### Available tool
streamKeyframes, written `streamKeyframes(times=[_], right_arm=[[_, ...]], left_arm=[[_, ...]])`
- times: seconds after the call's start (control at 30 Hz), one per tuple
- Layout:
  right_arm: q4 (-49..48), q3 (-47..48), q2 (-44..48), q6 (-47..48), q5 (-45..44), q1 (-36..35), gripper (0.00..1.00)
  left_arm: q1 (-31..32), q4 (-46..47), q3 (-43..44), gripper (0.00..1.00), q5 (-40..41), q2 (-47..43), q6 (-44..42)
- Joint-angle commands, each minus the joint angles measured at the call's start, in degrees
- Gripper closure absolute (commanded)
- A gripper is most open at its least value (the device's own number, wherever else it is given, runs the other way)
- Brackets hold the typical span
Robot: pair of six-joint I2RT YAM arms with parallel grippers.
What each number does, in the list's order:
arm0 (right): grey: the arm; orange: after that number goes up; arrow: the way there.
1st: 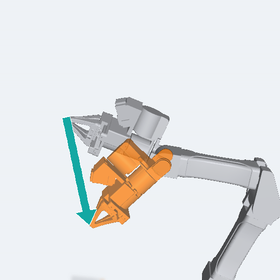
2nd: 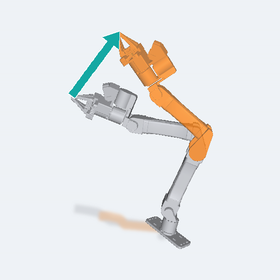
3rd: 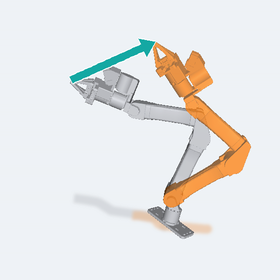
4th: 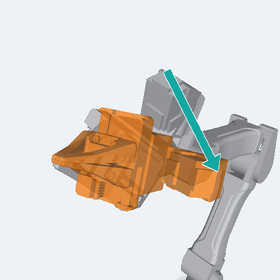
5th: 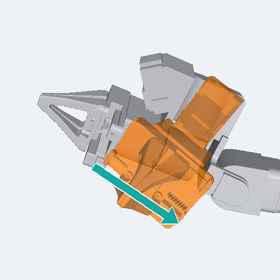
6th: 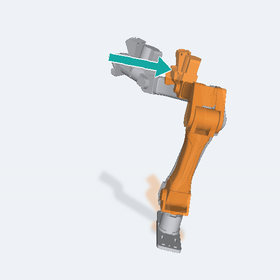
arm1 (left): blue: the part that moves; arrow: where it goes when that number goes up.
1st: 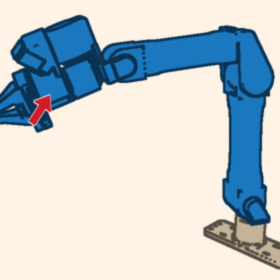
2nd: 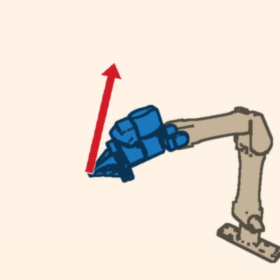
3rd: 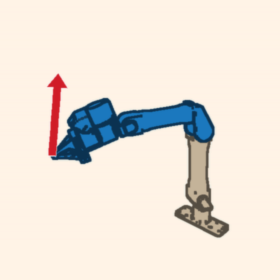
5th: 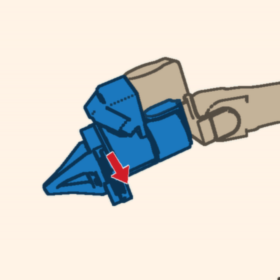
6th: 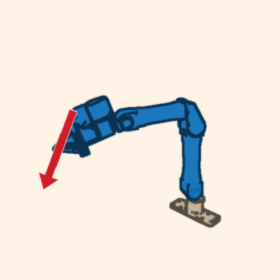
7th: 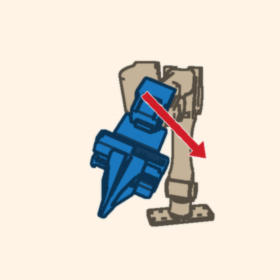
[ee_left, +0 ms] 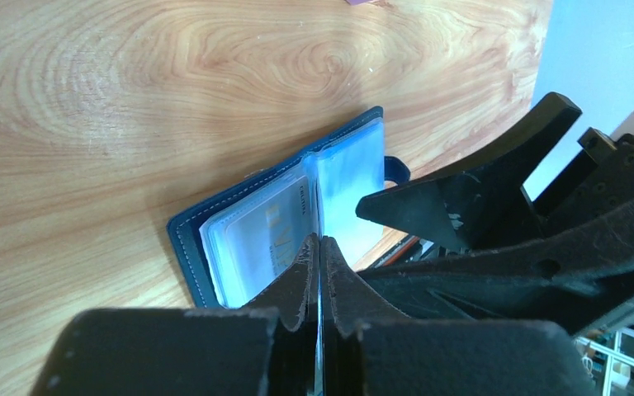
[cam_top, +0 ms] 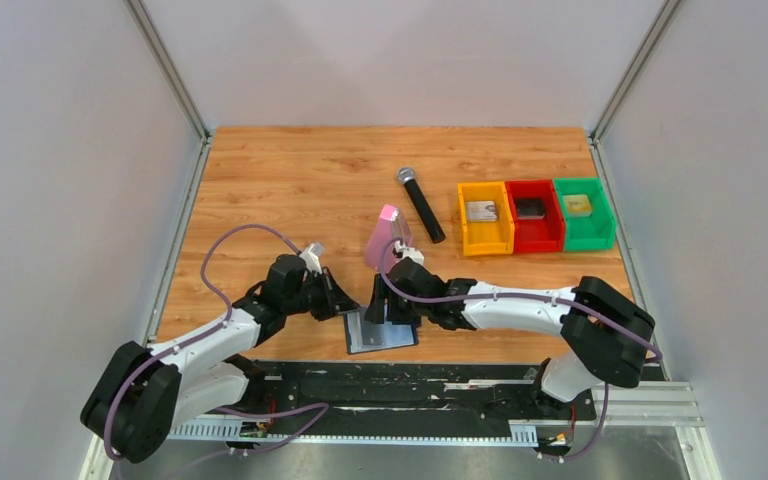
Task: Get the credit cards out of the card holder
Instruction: Remove the credit card from the card holder.
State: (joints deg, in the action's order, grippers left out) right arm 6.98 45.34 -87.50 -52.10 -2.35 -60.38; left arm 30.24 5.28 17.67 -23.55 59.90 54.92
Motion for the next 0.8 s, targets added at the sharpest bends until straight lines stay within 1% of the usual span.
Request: streamKeyframes(times=[0.0,0.23,0.4,0.7,0.77], right_arm=[[0.1,3.8,0.9,2.0,1.3,-1.2,0.39],[1.6,6.0,-1.6,1.2,0.5,-3.1,0.37],[3.8,7.6,-3.6,0.8,-0.7,-3.7,0.38],[6.4,8.1,-5.1,0.3,-1.8,-3.8,0.47],[6.4,8.1,-5.1,0.2,-2.2,-3.8,0.52]], left_arm=[[-0.2,-0.4,2.6,1.00,0.0,0.5,-1.0],[-0.3,-0.8,3.1,1.00,0.1,1.1,-1.3],[-0.2,-1.0,3.2,1.00,0.1,1.2,-1.3],[-0.2,-1.1,3.4,0.99,0.2,1.3,-1.5],[-0.2,-1.3,3.5,0.98,0.3,1.3,-1.6]])
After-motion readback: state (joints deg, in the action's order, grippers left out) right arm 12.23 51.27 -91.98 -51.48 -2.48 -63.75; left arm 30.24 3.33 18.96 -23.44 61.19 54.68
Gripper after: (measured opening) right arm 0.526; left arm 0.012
